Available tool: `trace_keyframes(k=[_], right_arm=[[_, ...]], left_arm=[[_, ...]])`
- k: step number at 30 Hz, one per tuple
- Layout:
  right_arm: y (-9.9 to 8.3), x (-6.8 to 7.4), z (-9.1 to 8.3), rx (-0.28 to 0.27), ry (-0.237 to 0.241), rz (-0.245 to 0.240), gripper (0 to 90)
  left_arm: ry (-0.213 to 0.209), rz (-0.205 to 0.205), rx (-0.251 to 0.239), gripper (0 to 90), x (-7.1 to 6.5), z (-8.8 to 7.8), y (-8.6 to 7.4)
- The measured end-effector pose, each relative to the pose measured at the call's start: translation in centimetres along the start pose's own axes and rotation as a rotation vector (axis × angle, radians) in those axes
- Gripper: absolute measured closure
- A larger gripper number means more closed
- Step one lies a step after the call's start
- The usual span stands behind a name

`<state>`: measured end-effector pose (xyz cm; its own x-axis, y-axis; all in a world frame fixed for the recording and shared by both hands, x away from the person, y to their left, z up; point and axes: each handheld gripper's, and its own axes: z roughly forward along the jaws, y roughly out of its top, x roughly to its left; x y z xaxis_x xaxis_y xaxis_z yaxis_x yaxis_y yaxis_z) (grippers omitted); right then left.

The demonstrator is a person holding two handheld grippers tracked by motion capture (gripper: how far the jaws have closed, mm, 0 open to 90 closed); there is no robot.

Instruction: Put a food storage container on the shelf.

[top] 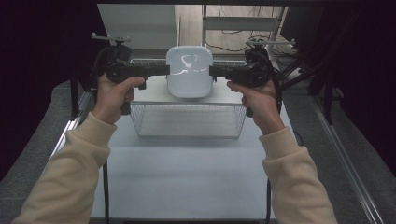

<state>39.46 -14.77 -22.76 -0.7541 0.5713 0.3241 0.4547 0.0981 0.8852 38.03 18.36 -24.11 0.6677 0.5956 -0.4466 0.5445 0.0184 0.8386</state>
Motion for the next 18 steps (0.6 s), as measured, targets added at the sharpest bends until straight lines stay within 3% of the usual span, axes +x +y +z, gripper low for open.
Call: trace_keyframes(k=[5,13,18], right_arm=[[1.0,-1.7,1.2,0.000,0.004,0.024,79.2],[1.5,-3.9,2.5,-0.013,0.018,0.093,79.0],[1.6,-5.3,3.1,-0.029,0.040,0.172,77.4]], left_arm=[[0.004,-0.033,0.007,79.1,1.4,1.0,1.0],[-0.027,-0.103,0.012,79.3,3.6,2.3,2.3],[-0.044,-0.143,0.001,79.3,4.5,2.9,2.9]])
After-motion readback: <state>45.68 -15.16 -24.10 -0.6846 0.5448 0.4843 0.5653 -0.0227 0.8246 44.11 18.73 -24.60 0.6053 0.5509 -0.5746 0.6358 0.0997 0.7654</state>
